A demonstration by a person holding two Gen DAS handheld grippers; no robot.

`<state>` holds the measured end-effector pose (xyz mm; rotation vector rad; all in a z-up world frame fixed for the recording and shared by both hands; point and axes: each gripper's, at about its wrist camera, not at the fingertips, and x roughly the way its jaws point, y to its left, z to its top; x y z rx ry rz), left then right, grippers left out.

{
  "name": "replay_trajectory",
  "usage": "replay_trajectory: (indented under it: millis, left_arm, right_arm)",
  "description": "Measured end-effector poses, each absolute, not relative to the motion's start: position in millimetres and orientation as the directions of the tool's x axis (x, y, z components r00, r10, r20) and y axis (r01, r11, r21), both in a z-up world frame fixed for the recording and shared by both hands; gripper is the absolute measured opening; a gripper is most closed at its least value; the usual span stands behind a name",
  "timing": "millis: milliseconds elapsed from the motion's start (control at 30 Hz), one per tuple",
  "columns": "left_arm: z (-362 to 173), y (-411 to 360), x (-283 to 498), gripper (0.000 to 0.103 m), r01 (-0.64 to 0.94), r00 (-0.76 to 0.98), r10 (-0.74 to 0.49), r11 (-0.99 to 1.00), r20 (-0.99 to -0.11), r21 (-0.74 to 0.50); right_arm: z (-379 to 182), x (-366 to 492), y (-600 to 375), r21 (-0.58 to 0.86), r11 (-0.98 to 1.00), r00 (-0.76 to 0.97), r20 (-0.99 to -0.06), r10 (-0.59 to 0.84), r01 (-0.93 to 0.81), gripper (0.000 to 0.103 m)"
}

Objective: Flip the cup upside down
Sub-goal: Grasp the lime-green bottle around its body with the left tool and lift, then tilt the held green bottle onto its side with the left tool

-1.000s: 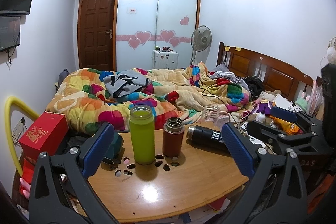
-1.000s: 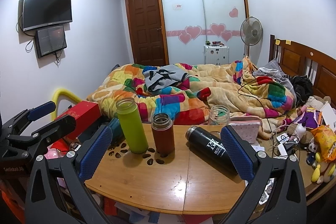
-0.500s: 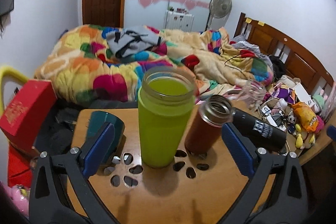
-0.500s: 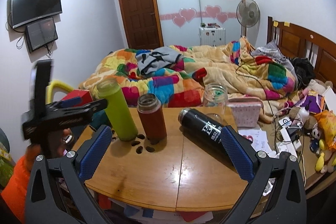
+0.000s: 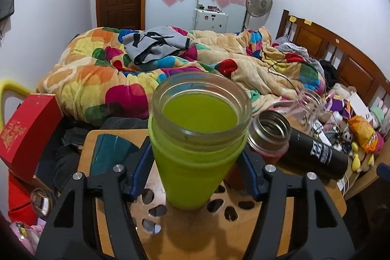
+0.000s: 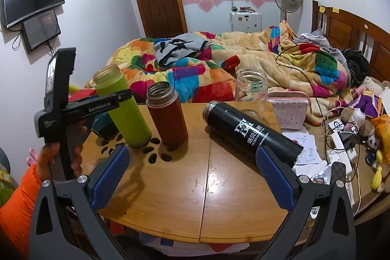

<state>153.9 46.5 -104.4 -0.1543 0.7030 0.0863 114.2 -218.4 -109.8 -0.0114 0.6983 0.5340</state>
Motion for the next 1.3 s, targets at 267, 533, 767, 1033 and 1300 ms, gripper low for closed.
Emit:
replay_trajectory:
  millis: [267, 533, 767, 1033, 1300]
  left_arm:
    - [-96.8, 31.5, 105.5, 0.063, -0.043, 0.737, -0.079, 0.986, -0.671, -0.164]
    - [-93.0, 8.1, 64.0, 0.063, 0.081, 0.687, -0.259, 0.956, -0.680, -0.282]
    - [-92.2, 10.1, 60.8, 0.063, 0.094, 0.679, -0.310, 0.936, -0.666, -0.340]
    - [-98.1, 28.8, 65.8, 0.063, 0.065, 0.683, -0.349, 0.904, -0.642, -0.423]
    - [-102.0, 35.0, 71.5, 0.063, 0.047, 0.705, -0.342, 0.896, -0.621, -0.441]
  right_arm:
    - [-122.4, 100.8, -206.4, 0.135, 0.829, 0.609, -0.616, 0.500, -0.543, 0.103]
    - [-145.4, 71.3, -186.7, 0.073, 0.741, 0.546, -0.629, 0.554, -0.668, 0.103]
    - [-174.2, 74.6, -153.9, 0.047, 0.637, 0.439, -0.685, 0.581, -0.769, 0.103]
    - [-196.1, 92.7, -122.0, 0.116, 0.567, 0.343, -0.692, 0.635, -0.816, 0.076]
    - [-197.5, 92.0, -115.6, 0.102, 0.563, 0.361, -0.672, 0.647, -0.820, 0.067]
